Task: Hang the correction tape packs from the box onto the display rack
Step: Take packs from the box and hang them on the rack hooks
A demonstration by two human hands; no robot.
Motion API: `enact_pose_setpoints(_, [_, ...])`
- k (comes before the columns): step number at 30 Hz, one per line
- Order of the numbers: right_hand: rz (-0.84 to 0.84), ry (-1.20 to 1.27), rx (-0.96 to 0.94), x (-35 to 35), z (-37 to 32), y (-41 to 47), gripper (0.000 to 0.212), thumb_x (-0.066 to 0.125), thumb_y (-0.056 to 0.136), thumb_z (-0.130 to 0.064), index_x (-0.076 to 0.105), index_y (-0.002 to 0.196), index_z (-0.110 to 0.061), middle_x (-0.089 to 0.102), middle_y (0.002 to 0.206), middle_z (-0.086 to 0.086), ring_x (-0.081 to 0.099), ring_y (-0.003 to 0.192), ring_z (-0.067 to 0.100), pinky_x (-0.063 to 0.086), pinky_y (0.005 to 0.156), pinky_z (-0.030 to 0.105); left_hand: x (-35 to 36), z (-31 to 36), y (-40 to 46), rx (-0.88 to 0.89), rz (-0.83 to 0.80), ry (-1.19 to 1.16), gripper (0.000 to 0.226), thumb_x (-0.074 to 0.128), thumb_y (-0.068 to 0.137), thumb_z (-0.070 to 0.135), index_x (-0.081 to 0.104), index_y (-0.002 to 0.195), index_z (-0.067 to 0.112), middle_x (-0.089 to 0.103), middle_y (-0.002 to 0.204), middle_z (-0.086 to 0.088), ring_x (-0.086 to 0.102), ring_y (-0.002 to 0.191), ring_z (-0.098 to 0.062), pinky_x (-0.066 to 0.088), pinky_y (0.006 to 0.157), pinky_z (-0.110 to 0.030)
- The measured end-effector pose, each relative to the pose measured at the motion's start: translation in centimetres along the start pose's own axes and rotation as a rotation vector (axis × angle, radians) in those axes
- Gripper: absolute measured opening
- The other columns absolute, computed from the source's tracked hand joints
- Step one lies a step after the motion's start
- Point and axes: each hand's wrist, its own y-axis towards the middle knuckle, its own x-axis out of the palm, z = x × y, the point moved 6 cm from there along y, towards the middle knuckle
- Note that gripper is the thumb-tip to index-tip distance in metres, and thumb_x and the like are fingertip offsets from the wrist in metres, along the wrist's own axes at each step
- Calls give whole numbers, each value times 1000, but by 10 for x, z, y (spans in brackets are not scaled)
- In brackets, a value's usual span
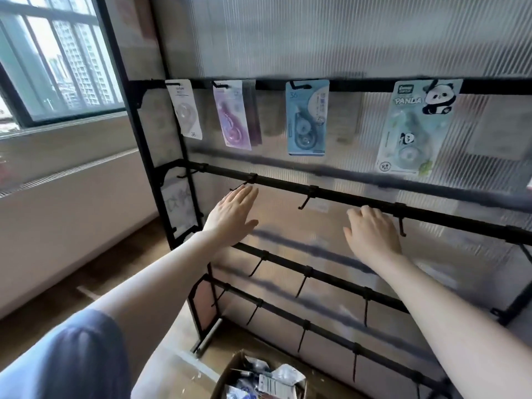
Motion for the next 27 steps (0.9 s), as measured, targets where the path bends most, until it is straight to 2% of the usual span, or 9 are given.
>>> enact_pose_setpoints(12, [-186, -7, 32, 101, -73, -7, 32, 44, 97, -25, 48, 125, -11, 54, 121, 12, 51, 109, 28, 42, 90, 35, 103, -82, -28, -21, -171, -90, 73, 53, 93, 34, 9, 150, 18, 8, 157, 2, 0, 144, -12, 4, 115, -27])
enact_pose_setpoints(18, [-310, 2, 72, 156, -109, -21, 37, 43, 97, -26, 43, 131, -11, 50, 128, 12, 47, 117, 29, 38, 97, 37, 157, -113, -41, -9, -262, -161, 69, 49, 93, 31, 10, 149, 18, 9, 157, 0, 1, 144, -13, 5, 116, -29])
enact_pose_setpoints(23, [-385, 7, 96, 202, -134, -46, 37, 46, 96, -27, 44, 130, -12, 50, 128, 12, 47, 116, 29, 40, 94, 37, 211, -131, -65, 11, -346, -173, 70, 49, 93, 31, 9, 149, 17, 9, 157, -2, 2, 144, -15, 5, 117, -30])
enact_pose_setpoints(27, [-455, 13, 86, 242, -143, -69, 39, 46, 97, -28, 41, 133, -14, 49, 131, 11, 46, 120, 27, 39, 98, 34, 258, -138, -89, 15, -399, -162, 70, 51, 92, 32, 14, 149, 16, 15, 156, -3, 7, 144, -17, 9, 117, -32])
